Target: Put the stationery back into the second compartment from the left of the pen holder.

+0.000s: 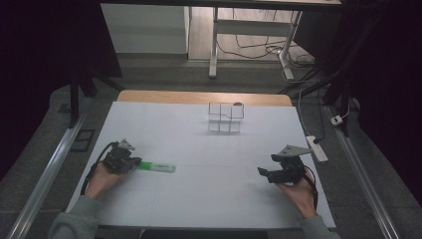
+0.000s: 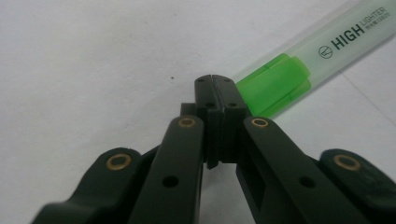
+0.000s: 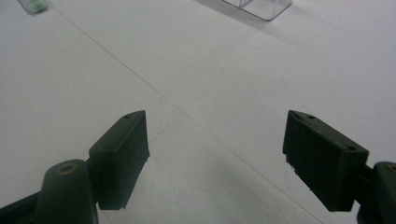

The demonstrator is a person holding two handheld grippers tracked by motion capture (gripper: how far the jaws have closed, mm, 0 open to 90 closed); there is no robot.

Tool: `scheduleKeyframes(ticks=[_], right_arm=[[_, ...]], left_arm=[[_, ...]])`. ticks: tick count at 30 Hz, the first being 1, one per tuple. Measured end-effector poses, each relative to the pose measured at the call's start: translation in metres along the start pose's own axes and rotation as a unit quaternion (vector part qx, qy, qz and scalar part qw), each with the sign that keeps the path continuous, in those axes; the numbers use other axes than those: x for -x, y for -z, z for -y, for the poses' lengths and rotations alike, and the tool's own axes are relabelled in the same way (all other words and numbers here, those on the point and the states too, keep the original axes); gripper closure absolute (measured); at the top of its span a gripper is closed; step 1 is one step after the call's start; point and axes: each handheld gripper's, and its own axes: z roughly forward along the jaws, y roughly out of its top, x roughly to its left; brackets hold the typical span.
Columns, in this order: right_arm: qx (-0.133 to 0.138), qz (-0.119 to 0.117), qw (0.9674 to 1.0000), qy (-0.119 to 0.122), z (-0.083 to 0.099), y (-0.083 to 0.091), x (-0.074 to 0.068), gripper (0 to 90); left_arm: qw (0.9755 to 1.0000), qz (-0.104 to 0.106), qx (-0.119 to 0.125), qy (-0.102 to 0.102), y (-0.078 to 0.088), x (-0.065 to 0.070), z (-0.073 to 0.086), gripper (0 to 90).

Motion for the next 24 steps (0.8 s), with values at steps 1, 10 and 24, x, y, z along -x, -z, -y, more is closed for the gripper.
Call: scheduleKeyframes(ticks=[1, 10, 24], right_arm=[[0.000, 0.000, 1.0000, 0.000, 0.000, 0.000, 0.000, 22.3], [0.000, 0.002, 1.0000, -0.001, 0.000, 0.000, 0.000, 22.3], [-0.003, 0.002, 1.0000, -0.001, 0.000, -0.001, -0.001, 22.1]], left_arm=[[1.0000, 0.003, -0.001, -0.001, 0.000, 0.001, -0.001, 88.8], [0.9997, 0.017, -0.002, -0.014, -0.004, 0.014, -0.007, 88.8], [0.9992, 0.031, 0.001, -0.026, -0.010, 0.032, -0.017, 88.7]])
